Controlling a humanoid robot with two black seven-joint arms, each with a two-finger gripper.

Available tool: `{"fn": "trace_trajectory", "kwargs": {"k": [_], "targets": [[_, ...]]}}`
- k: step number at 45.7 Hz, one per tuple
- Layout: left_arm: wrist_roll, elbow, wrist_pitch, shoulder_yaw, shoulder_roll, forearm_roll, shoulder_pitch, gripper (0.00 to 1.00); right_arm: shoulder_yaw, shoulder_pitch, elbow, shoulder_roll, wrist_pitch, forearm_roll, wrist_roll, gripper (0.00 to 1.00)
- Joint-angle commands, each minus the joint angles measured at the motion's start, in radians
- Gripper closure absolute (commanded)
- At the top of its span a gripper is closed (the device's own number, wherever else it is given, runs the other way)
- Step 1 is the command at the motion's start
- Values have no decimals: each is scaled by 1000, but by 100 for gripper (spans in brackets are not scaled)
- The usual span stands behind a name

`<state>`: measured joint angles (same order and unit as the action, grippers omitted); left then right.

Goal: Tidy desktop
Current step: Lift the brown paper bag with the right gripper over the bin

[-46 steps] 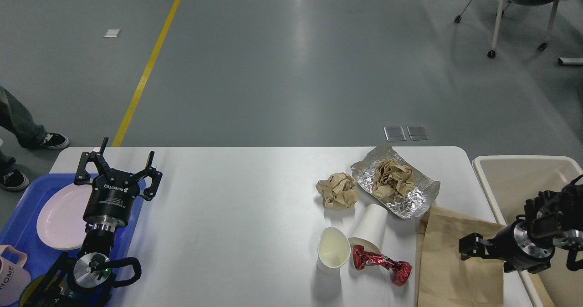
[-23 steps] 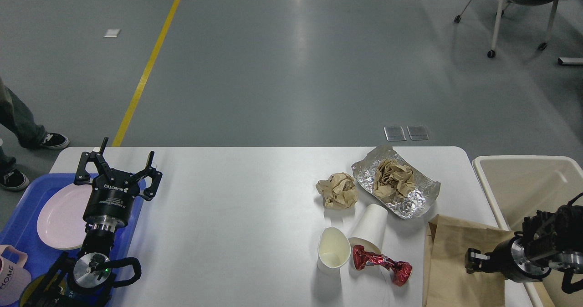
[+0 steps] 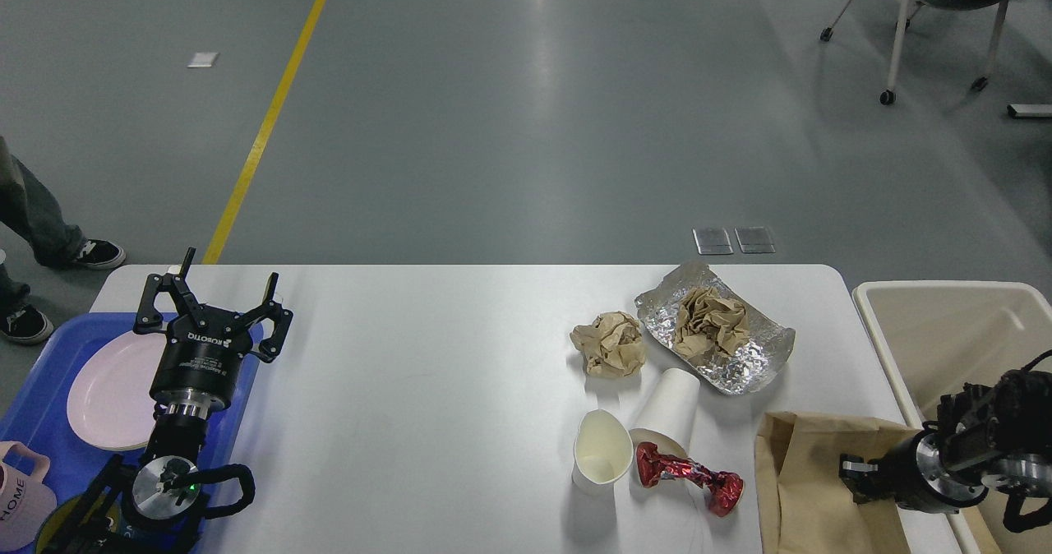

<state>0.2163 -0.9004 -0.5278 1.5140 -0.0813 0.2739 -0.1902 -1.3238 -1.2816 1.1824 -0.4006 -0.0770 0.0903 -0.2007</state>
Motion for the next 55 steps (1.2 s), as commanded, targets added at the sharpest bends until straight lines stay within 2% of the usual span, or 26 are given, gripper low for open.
{"fn": "trace_trajectory", "kwargs": {"k": [1, 10, 15, 18, 27, 35, 43, 55], "targets": [[0, 0, 0, 0, 0, 1, 0, 4, 0, -10, 3, -7, -9, -1, 1, 100], [0, 0, 0, 0, 0, 1, 0, 4, -20, -166, 118, -75, -99, 3, 6, 100], [0, 0, 0, 0, 0, 1, 0, 4, -72, -327, 213, -99, -168, 5, 56, 100], [0, 0, 0, 0, 0, 1, -1, 4, -115, -441, 281, -101, -208, 3, 66, 100], [-2, 0, 0, 0, 0, 1, 0, 4, -190, -780, 414, -66, -368, -4, 67, 100], [-2, 0, 0, 0, 0, -1, 0, 4, -222, -999, 448, 49, -501, -109, 67, 100], [-2, 0, 0, 0, 0, -1, 0, 4, -206, -1124, 488, 100, -560, -139, 73, 100], [-2, 0, 0, 0, 0, 1, 0, 4, -238, -1107, 487, 77, -537, -139, 76, 100]]}}
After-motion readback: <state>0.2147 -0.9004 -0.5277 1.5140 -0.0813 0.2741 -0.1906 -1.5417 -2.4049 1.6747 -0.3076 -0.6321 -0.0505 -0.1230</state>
